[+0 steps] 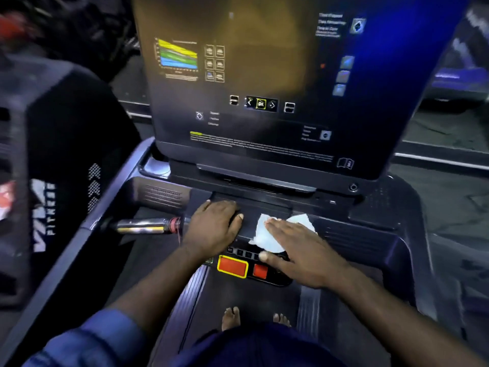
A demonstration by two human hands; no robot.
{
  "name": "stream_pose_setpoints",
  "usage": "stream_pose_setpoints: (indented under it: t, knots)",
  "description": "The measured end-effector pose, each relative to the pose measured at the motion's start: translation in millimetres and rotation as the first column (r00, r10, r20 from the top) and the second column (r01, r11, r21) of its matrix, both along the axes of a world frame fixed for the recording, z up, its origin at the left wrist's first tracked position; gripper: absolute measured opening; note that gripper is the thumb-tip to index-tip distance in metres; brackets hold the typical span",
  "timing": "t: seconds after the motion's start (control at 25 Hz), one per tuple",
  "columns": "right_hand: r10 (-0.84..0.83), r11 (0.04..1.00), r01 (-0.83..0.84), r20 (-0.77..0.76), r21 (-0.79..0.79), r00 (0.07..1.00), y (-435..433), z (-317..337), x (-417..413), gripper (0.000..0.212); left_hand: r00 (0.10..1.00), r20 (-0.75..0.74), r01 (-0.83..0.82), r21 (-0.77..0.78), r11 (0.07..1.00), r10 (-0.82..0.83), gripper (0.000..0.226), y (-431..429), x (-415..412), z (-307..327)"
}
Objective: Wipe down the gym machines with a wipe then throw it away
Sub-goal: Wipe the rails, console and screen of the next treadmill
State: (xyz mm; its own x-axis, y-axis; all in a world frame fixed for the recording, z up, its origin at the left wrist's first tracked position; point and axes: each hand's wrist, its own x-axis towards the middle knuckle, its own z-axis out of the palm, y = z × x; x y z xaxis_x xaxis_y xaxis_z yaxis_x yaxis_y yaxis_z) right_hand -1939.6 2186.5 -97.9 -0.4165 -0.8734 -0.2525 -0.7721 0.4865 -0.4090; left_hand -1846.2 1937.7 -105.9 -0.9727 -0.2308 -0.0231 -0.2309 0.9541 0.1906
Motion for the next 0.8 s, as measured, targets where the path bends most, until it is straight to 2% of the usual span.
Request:
stream_pose_setpoints:
  t: [0.08,0.24,0.44,0.6,0.72,0.8]
  knots:
    - [0.048,0.998,-0.049,0.023,0.051,0.999,3,3,-8,0.107,1.0,-0.02,-0.02,-0.015,1.0,0.02,0.044,5,2,-4]
    - [-0.014,0.997,0.008,0.085,0.071,0.996,-12,-4,-40,0.122,0.999,0.022,-0.039,-0.019,0.999,0.039,0.049,6,-1,-1]
    - [0.058,0.996,-0.063,0.083,0.059,0.995,22,0,-27,0.11,0.999,0.034,-0.027,-0.083,0.996,0.03,0.049,5,-3,-3]
    - [0.074,0.988,-0.092,0.138,0.128,0.988,-4,-7,-54,0.112,0.999,0.031,-0.004,-0.104,0.995,0.007,0.046,1,-2,-4]
    - [0.165,0.968,-0.191,0.159,0.164,0.973,-38,-9,-59,0.111,1.0,-0.007,0.007,-0.018,1.0,-0.007,0.048,-1,0,-3]
    - [0.189,0.959,-0.224,0.2,0.172,0.961,-68,-2,-49,0.111,0.996,-0.082,0.054,0.178,0.982,-0.039,0.043,-11,2,-4]
